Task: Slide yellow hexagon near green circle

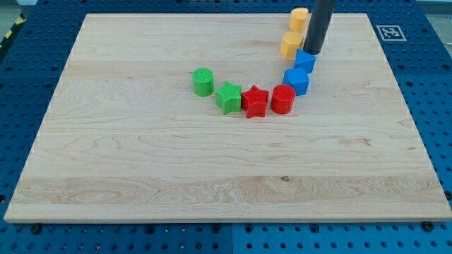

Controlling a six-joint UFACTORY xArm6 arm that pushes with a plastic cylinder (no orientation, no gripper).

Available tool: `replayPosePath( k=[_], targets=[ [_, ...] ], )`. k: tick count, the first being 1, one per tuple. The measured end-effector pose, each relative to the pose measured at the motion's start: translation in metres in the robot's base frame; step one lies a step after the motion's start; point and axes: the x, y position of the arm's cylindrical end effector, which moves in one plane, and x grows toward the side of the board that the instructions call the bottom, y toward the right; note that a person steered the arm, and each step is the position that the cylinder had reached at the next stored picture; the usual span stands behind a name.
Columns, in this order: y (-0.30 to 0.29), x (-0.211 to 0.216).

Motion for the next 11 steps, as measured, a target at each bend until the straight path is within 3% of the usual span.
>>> replayPosePath(
  k=[1,4,6,7,9,11],
  targets=[
    [-0.001,0.0],
    [-0.08,-0.006],
    [-0.057,-0.02],
    [-0.093,-0.048],
    [-0.146,-0.013],
    [-0.089,-0.002]
  ],
)
